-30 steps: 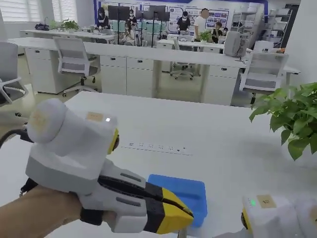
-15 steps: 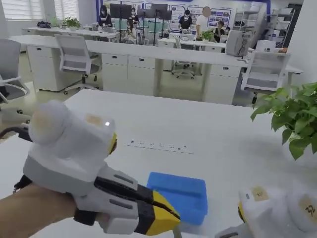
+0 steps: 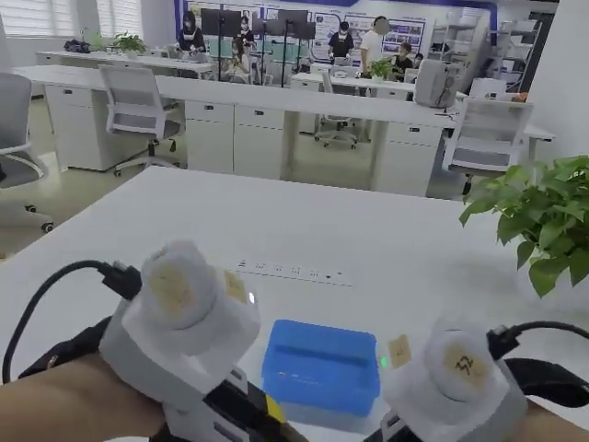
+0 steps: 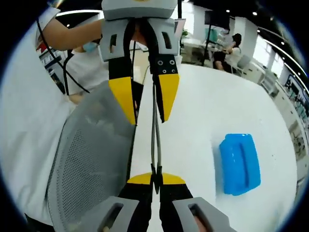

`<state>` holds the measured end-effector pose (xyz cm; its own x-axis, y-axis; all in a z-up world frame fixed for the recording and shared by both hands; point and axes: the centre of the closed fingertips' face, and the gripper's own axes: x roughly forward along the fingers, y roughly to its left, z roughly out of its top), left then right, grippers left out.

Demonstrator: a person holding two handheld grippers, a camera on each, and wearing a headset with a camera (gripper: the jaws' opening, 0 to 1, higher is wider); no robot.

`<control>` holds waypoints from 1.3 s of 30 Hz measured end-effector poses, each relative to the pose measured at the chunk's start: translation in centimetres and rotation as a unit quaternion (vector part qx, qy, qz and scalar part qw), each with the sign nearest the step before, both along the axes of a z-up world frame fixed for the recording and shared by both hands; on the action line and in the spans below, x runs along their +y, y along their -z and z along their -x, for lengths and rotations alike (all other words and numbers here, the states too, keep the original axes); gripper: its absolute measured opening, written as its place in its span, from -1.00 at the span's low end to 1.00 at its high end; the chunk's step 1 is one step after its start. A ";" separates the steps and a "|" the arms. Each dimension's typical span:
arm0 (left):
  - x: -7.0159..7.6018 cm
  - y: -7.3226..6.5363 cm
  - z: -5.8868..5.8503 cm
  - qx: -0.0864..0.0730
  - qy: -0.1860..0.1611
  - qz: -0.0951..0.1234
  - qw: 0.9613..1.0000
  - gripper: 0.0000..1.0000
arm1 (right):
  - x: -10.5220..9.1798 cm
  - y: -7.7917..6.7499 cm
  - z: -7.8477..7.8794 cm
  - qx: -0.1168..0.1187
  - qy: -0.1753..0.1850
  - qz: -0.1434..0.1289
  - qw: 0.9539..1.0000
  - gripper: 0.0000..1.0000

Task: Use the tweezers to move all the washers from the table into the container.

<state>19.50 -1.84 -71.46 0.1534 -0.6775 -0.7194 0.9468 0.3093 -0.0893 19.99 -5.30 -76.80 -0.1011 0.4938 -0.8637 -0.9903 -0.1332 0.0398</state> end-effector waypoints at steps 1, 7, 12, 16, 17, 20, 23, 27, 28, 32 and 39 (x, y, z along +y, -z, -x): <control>0.4 0.6 -0.3 -0.004 -0.007 -0.021 1.000 -0.72 | -0.1 0.2 -0.2 -0.006 -0.006 0.009 1.000 -1.00; 0.3 2.5 -0.3 0.012 0.000 -0.050 0.999 -0.73 | -0.8 2.0 -0.3 -0.016 -0.038 0.081 0.996 -1.00; 0.1 3.8 -0.2 0.032 0.007 -0.065 0.997 -0.68 | -1.6 3.3 -0.2 -0.019 -0.056 0.118 0.991 -1.00; 0.0 5.2 -0.1 0.047 0.015 -0.084 0.995 -0.70 | -1.8 4.0 -0.1 -0.013 -0.062 0.135 0.989 -1.00; -0.1 5.4 -0.1 0.050 0.016 -0.085 0.995 -0.71 | -1.8 4.1 0.0 -0.007 -0.060 0.138 0.989 -1.00; -0.1 6.6 -0.5 0.059 0.013 -0.100 0.993 -0.96 | -1.7 4.4 -0.1 -0.007 -0.060 0.139 0.988 -1.00; 0.1 7.7 -0.5 0.071 0.019 -0.112 0.991 -1.00 | -1.6 4.8 -0.5 -0.005 -0.052 0.139 0.989 -1.00; 0.3 8.2 -0.9 0.069 0.024 -0.108 0.991 -1.00 | -1.6 5.2 -1.2 -0.009 -0.049 0.128 0.991 -1.00; 0.4 8.4 -1.3 0.060 0.027 -0.110 0.992 -1.00 | -1.5 5.4 -1.5 -0.011 -0.046 0.121 0.992 -1.00; 1.1 9.6 -3.2 0.009 0.035 -0.135 0.990 -1.00 | -0.6 6.2 -3.4 -0.035 -0.042 0.079 0.995 -0.99; 1.8 12.9 -4.5 -0.015 0.065 -0.167 0.984 -1.00 | 0.0 8.1 -4.4 -0.030 -0.015 0.049 0.998 -0.98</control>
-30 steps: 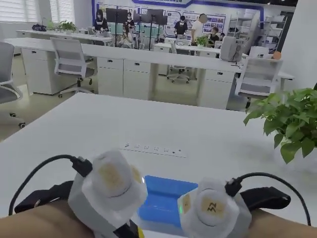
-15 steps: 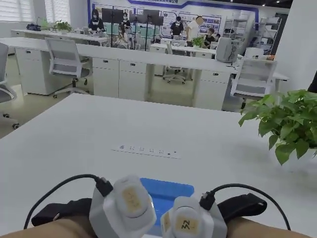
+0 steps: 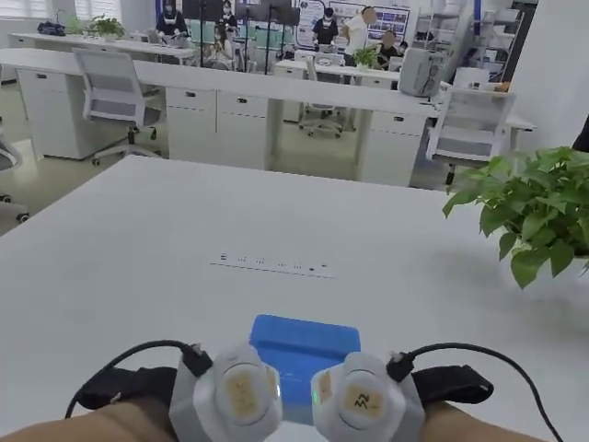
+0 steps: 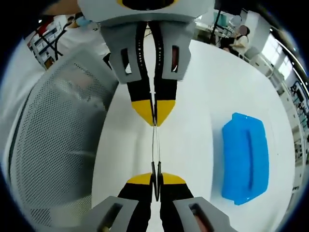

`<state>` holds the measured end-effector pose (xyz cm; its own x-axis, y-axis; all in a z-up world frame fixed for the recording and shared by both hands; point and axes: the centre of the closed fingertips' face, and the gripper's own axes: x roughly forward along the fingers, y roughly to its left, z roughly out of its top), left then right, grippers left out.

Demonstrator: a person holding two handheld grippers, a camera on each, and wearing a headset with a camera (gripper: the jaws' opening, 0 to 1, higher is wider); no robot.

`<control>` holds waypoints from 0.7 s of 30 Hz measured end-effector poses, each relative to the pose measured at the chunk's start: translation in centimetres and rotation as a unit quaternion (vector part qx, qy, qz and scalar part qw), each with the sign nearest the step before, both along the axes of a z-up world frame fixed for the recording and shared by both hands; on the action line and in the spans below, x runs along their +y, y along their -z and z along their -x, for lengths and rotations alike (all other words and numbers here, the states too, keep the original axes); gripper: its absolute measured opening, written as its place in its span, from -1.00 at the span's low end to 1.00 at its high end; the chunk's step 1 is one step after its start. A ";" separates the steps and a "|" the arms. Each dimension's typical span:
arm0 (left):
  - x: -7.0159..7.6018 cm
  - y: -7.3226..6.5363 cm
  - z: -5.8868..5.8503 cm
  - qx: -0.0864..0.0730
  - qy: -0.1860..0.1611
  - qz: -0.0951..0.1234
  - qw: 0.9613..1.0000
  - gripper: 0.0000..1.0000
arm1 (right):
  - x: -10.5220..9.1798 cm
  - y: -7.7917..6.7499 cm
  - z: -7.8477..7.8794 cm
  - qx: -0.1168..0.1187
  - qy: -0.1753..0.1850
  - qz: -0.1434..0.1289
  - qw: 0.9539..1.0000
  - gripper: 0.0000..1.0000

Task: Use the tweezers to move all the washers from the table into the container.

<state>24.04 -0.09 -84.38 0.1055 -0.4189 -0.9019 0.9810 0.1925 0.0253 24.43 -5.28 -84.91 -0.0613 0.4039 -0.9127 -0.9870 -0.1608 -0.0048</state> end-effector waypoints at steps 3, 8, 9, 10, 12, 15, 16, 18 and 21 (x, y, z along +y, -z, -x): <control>0.0 0.9 -0.4 -0.004 0.013 -0.014 1.000 -1.00 | 0.0 0.8 -0.3 -0.011 -0.002 -0.009 1.000 -0.98; -0.1 2.0 -1.2 0.004 0.023 -0.030 0.999 -1.00 | 0.0 2.3 -1.1 -0.003 0.023 -0.019 1.000 -0.98; -0.1 2.2 -1.3 0.004 0.025 -0.031 0.999 -1.00 | -0.1 2.5 -1.2 0.000 0.027 -0.019 0.999 -0.98; -0.1 2.5 -1.4 0.006 0.024 -0.035 0.999 -1.00 | 0.0 2.8 -1.3 0.001 0.034 -0.020 0.999 -0.97; -0.2 2.7 -1.5 0.006 0.022 -0.037 0.999 -1.00 | -0.1 3.1 -1.6 -0.010 0.037 -0.016 0.999 -0.97; -0.1 2.9 -1.7 0.008 0.027 -0.042 0.999 -1.00 | -0.1 3.6 -1.4 -0.015 0.033 -0.013 0.999 -0.95; 0.0 3.0 -1.7 0.008 0.029 -0.045 0.999 -1.00 | -0.1 3.5 -1.5 -0.018 0.036 -0.015 0.999 -0.96; 0.1 3.1 -1.8 0.006 0.032 -0.043 0.999 -1.00 | 0.0 3.3 -1.6 -0.011 0.042 -0.017 0.999 -0.95; 0.1 3.6 -1.6 0.012 0.029 -0.035 0.999 -1.00 | 0.0 3.4 -1.5 -0.003 0.047 -0.020 0.999 -0.93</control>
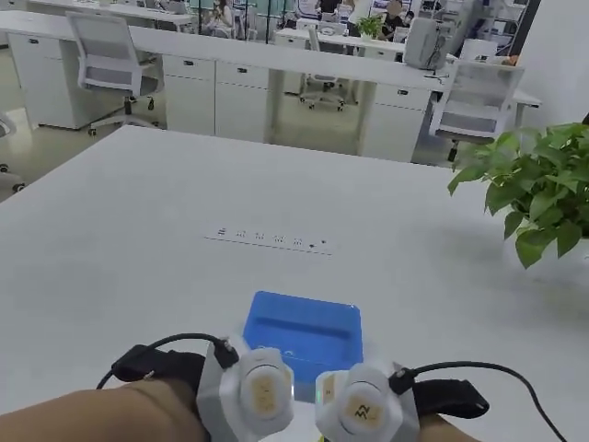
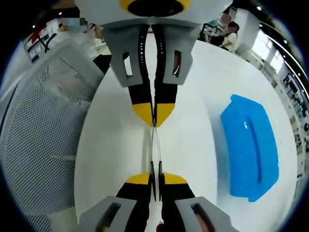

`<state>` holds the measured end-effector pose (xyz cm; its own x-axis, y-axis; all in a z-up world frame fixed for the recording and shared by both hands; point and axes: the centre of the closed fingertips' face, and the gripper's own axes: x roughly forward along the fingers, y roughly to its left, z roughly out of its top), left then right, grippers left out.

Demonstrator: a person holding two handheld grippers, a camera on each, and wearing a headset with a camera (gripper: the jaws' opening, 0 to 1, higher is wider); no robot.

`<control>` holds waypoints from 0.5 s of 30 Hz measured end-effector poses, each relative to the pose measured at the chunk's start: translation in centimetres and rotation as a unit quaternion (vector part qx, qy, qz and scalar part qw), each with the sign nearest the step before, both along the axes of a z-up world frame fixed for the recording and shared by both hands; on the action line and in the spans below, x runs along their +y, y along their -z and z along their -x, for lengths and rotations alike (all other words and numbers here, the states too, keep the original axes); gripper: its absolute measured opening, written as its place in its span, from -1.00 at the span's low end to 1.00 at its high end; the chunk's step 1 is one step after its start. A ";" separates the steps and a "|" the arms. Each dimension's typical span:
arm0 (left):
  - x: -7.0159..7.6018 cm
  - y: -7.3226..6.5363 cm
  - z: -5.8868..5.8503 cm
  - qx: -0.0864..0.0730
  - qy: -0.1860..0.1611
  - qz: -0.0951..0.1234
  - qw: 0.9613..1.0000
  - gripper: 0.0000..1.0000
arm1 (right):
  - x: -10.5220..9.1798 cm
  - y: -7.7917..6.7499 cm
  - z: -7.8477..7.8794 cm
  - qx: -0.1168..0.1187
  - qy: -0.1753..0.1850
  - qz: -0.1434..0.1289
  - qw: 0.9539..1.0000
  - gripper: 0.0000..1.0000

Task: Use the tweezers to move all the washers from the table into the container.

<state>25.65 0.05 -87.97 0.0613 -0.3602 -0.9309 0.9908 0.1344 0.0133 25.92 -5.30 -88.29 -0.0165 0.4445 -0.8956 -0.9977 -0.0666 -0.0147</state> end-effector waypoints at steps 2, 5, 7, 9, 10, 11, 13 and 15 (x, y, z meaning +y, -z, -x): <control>-0.2 0.1 -0.1 -0.005 0.015 0.008 1.000 -1.00 | 0.0 0.0 0.0 0.003 0.009 -0.001 1.000 -0.91; 0.1 0.1 0.0 0.006 -0.003 0.008 1.000 -1.00 | 0.0 0.0 0.1 0.007 0.031 -0.006 0.999 -0.89; 0.1 0.1 0.0 0.008 0.002 0.011 1.000 -1.00 | 0.1 0.0 0.1 0.009 0.048 -0.012 0.999 -0.88; 0.1 0.1 0.0 0.007 0.005 0.013 1.000 -1.00 | -0.2 -0.1 -0.2 0.005 0.081 -0.014 0.997 -0.82; 0.1 0.1 0.0 0.007 0.006 0.013 1.000 -1.00 | -0.2 -0.1 -0.2 0.004 0.087 -0.017 0.996 -0.79; 0.1 0.1 0.0 0.008 0.006 0.013 1.000 -1.00 | 0.0 -0.6 -0.3 0.004 0.097 -0.035 0.995 -0.78; 0.1 0.1 0.0 0.009 0.006 0.016 1.000 -1.00 | -0.1 -1.5 -0.5 0.003 0.121 -0.053 0.991 -0.75; 0.1 0.1 -0.1 0.015 -0.001 0.025 1.000 -1.00 | -0.2 -2.8 -0.3 0.006 0.139 -0.070 0.988 -0.69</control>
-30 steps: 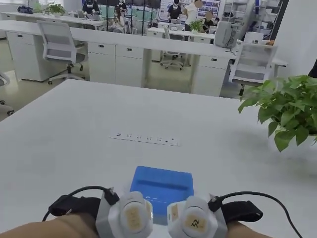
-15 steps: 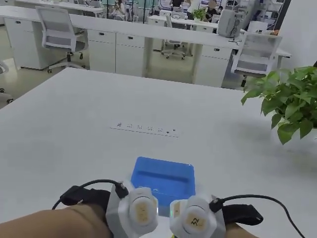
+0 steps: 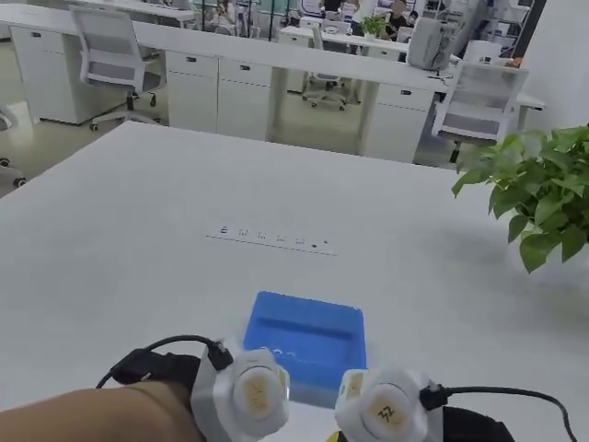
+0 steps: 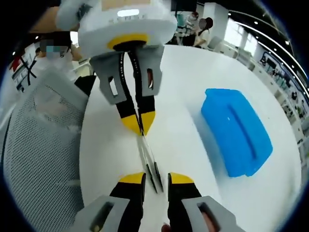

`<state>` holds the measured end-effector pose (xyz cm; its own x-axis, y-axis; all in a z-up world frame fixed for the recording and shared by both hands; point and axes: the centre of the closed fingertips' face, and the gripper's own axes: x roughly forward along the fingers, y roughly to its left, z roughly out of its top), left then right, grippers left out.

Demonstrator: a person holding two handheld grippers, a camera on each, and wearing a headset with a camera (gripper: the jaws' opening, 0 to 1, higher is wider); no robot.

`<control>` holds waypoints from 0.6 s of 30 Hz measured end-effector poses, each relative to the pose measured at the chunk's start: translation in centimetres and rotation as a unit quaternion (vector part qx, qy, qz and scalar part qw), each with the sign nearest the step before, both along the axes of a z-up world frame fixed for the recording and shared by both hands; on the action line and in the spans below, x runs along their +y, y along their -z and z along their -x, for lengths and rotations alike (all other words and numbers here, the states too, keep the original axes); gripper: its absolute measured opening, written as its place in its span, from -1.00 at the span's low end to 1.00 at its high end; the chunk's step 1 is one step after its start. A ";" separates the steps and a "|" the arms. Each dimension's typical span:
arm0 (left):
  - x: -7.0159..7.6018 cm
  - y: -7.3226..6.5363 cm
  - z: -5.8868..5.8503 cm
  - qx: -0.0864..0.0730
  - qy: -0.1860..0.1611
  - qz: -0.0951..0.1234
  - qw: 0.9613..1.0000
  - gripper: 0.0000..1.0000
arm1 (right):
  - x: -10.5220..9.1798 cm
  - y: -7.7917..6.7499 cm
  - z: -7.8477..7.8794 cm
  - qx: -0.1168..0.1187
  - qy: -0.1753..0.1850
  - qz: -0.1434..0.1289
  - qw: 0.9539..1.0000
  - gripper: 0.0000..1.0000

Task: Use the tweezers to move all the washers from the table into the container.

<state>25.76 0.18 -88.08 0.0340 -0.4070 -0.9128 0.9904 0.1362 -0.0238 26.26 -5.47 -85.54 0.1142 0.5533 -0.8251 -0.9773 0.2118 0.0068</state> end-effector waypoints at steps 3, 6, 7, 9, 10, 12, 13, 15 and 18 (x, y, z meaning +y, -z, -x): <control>-0.1 0.0 0.1 0.002 -0.006 0.006 1.000 -1.00 | -0.3 -2.1 0.2 -0.014 0.034 -0.029 0.999 -0.60; -0.2 0.0 0.1 -0.002 -0.005 -0.002 1.000 -1.00 | -0.9 -4.3 0.8 0.003 0.109 -0.080 0.991 -0.44; -0.2 0.0 0.1 -0.003 -0.004 -0.006 1.000 -1.00 | -1.2 -5.2 1.1 0.005 0.139 -0.101 0.985 -0.40; -0.3 0.0 0.1 0.000 -0.008 -0.017 1.000 -1.00 | -2.4 -6.1 1.9 0.002 0.187 -0.112 0.976 -0.42; -0.3 0.0 0.1 0.002 -0.010 -0.021 1.000 -1.00 | -2.6 -6.7 2.1 -0.008 0.203 -0.127 0.971 -0.41; -0.2 0.1 0.1 0.004 -0.014 -0.026 1.000 -1.00 | -3.2 -7.5 2.7 -0.012 0.239 -0.144 0.960 -0.38; -0.2 0.1 0.1 0.004 -0.014 -0.028 0.999 -1.00 | -3.5 -7.7 3.1 -0.011 0.250 -0.149 0.957 -0.36; -0.3 0.1 0.2 -0.004 -0.006 -0.035 0.999 -1.00 | -4.3 -8.6 3.9 -0.023 0.271 -0.161 0.949 -0.22; -0.3 0.0 0.2 -0.004 -0.012 -0.044 0.999 -1.00 | -5.4 -9.2 4.9 -0.047 0.276 -0.156 0.947 0.00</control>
